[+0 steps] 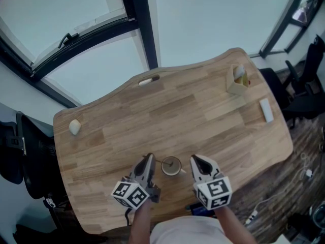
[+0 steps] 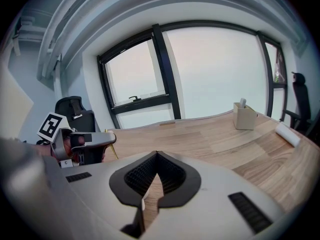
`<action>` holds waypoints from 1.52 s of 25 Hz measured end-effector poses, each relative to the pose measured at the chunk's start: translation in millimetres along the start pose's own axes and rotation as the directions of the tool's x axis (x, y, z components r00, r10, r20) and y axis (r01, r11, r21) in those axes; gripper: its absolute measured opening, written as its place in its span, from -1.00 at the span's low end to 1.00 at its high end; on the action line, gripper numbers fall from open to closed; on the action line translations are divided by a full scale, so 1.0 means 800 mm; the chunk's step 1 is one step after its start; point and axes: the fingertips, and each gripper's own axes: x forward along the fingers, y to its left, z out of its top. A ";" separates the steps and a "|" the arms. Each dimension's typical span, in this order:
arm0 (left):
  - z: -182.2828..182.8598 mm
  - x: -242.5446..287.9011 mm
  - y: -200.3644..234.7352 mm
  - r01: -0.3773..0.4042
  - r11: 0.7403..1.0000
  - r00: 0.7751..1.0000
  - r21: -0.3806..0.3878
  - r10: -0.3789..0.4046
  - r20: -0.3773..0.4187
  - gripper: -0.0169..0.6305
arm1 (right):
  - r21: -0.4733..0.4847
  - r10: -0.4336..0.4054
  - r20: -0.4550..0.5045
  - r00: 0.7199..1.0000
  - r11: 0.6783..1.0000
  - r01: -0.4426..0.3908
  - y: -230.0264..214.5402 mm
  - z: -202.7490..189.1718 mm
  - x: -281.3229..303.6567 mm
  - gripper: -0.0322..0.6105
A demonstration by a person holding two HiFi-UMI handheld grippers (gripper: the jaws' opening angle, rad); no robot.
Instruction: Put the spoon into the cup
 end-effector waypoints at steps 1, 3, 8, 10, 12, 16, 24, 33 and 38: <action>-0.001 0.001 0.000 0.001 1.000 1.000 0.000 -0.001 -0.002 -0.94 | 0.002 -0.003 -0.002 1.000 1.000 0.003 0.000 -0.001 0.000 -0.91; -0.004 0.002 0.001 0.005 1.000 1.000 0.005 -0.005 -0.008 -0.94 | 0.004 -0.007 -0.007 1.000 1.000 0.007 0.000 -0.002 0.000 -0.91; -0.010 0.004 -0.001 0.011 1.000 1.000 0.011 -0.010 -0.021 -0.94 | 0.004 -0.004 -0.010 1.000 1.000 0.004 0.001 -0.003 0.002 -0.91; -0.013 0.005 -0.001 0.011 1.000 1.000 0.012 -0.010 -0.027 -0.94 | 0.004 -0.005 -0.014 1.000 1.000 0.005 0.001 -0.003 0.003 -0.91; -0.015 0.006 0.000 0.012 1.000 0.999 0.012 -0.011 -0.030 -0.94 | -0.001 -0.004 -0.013 1.000 1.000 0.004 0.001 -0.003 0.003 -0.91; -0.018 0.007 0.001 0.015 1.000 0.999 0.014 -0.014 -0.035 -0.94 | -0.012 0.008 -0.011 1.000 1.000 -0.008 0.002 -0.004 0.005 -0.91; -0.019 0.010 -0.003 0.022 0.999 0.999 0.044 -0.020 -0.049 -0.94 | -0.023 0.005 -0.019 1.000 1.000 -0.006 0.002 -0.004 0.005 -0.91; -0.026 0.012 -0.002 0.024 0.999 0.998 0.043 -0.021 -0.062 -0.94 | -0.026 0.001 -0.028 1.000 1.000 -0.001 -0.002 -0.007 0.003 -0.91; -0.030 0.014 -0.001 0.031 0.999 0.998 0.026 -0.029 -0.062 -0.94 | -0.027 0.003 -0.021 1.000 1.000 -0.004 -0.003 -0.007 0.004 -0.91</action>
